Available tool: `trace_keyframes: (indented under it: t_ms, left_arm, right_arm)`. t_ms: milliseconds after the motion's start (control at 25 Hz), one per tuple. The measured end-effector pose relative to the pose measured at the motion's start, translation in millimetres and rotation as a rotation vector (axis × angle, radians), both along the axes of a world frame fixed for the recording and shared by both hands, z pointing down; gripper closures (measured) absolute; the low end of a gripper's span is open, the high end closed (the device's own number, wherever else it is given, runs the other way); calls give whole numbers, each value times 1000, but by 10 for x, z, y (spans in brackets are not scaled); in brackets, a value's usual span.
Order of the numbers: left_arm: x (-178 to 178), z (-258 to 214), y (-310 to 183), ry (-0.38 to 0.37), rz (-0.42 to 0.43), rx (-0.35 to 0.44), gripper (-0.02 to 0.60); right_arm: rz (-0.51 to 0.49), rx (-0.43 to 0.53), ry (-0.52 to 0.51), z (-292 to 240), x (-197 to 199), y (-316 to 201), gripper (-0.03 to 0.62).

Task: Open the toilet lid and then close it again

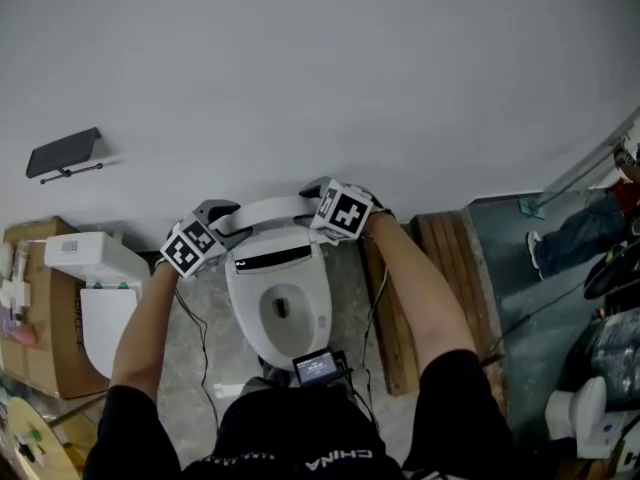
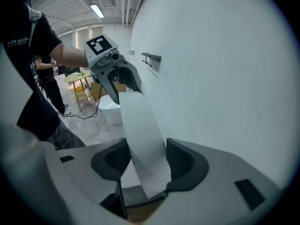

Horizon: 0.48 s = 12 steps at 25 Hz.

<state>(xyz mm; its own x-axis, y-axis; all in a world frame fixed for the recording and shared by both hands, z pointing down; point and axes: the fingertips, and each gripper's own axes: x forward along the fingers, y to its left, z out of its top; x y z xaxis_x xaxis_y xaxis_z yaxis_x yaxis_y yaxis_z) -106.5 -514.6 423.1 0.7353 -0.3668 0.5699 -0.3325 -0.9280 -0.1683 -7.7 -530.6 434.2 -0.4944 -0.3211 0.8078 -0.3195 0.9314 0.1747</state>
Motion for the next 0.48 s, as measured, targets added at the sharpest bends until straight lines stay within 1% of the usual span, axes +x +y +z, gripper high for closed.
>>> trace_keyframes:
  t_ms: [240,400,480]
  left_arm:
    - [95,114,602,-38,12,67,363]
    - [93,260,919,-88,-25,132,362]
    - [103,337,1075,-104,-42,143,362]
  right_arm:
    - [-62,43,46,144,93,591,365]
    - [-101,71,46,274,114,915,356]
    - [-112,94,37,352,119,1069,356]
